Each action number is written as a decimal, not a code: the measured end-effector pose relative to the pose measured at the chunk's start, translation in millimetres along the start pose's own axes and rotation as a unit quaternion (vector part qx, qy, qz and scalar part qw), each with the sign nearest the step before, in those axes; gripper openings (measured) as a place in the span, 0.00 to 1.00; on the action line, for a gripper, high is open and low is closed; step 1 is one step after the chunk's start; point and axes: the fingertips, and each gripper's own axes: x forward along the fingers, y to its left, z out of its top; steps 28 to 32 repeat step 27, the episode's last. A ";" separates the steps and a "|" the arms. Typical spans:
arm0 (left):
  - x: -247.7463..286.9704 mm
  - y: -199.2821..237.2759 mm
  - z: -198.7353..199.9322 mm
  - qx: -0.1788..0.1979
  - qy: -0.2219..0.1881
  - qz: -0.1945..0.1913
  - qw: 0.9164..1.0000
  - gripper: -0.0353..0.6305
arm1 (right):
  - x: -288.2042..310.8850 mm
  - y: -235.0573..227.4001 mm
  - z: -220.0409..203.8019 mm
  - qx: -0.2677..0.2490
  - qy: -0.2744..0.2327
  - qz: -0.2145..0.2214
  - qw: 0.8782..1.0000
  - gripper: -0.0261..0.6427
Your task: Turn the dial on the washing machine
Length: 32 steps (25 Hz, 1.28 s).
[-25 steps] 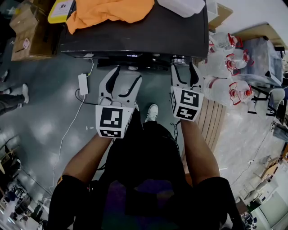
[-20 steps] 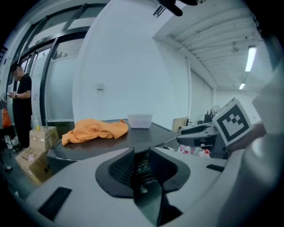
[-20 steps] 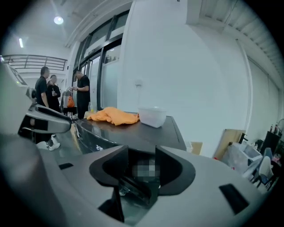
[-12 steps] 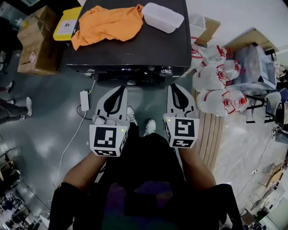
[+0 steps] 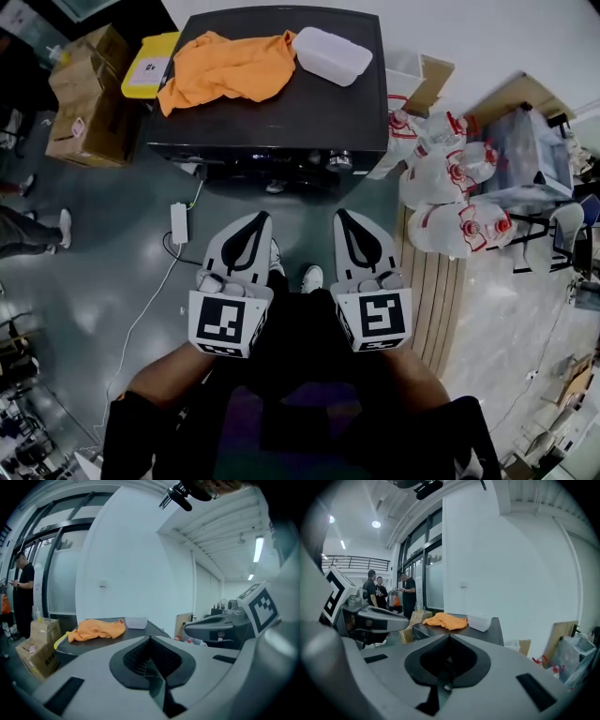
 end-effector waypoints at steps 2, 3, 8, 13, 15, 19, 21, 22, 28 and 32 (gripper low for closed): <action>-0.4 -6.6 -4.8 0.001 0.006 -0.002 1.000 0.07 | -2.4 1.8 -3.9 -0.002 0.004 0.004 1.000 0.06; -0.8 -10.0 -8.7 0.002 0.011 -0.004 1.000 0.07 | -3.4 1.6 -6.8 0.000 0.006 0.004 1.000 0.06; -2.1 -14.3 -16.4 0.004 0.019 -0.003 1.000 0.07 | -5.0 4.0 -6.0 0.001 0.002 0.011 1.000 0.06; -1.8 -15.2 -15.5 0.006 0.017 -0.002 1.000 0.07 | -5.0 6.8 -1.4 0.000 -0.002 0.016 1.000 0.06; -1.6 -14.8 -15.0 0.007 0.016 -0.002 1.000 0.07 | -4.9 7.0 -1.5 -0.001 -0.002 0.017 1.000 0.06; -0.3 -14.3 -15.6 0.007 0.017 -0.003 1.000 0.07 | -3.7 6.3 -3.0 -0.001 0.001 0.017 1.000 0.06; 0.7 -14.4 -15.3 0.008 0.017 -0.004 1.000 0.07 | -2.6 6.0 -2.3 0.000 0.000 0.017 1.000 0.06; 1.0 -14.3 -15.3 0.008 0.017 -0.005 1.000 0.07 | -2.0 6.1 -2.0 0.000 -0.001 0.017 1.000 0.06; 1.4 -13.7 -15.3 0.011 0.016 -0.007 1.000 0.07 | -0.2 6.9 -2.3 -0.003 0.000 0.017 1.000 0.06; 1.4 -13.7 -15.3 0.011 0.016 -0.007 1.000 0.07 | -0.2 6.9 -2.3 -0.003 0.000 0.017 1.000 0.06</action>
